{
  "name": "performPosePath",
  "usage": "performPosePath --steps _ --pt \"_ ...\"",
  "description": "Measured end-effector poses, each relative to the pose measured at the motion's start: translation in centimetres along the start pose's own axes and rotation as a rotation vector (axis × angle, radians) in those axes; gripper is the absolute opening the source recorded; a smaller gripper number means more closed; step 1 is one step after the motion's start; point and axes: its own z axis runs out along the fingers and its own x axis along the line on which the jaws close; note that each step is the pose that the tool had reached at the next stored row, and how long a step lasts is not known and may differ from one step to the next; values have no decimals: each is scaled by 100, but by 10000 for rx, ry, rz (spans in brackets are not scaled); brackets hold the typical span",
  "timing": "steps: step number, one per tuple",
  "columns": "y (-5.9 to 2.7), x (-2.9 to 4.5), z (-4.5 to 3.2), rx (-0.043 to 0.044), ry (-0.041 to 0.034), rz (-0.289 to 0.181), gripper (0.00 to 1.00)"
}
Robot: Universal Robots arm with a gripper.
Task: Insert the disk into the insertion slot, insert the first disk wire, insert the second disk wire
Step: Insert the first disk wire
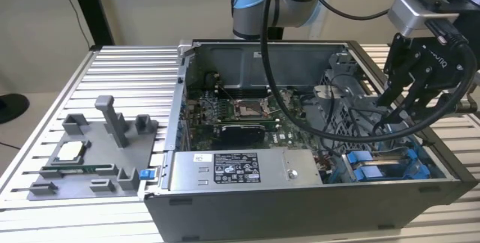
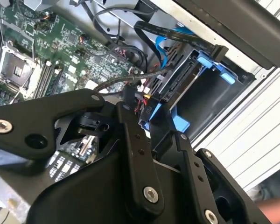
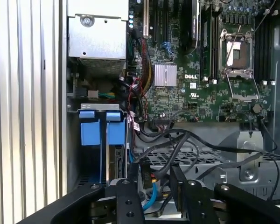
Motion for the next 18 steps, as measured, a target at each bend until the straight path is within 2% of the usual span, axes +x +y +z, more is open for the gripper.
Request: performPosePath --steps 11,15,18 --pt "-1 4 3 10 -10 -2 100" --pt "-1 51 -3 10 -14 -2 100" --pt "-1 59 26 10 -15 -3 100"
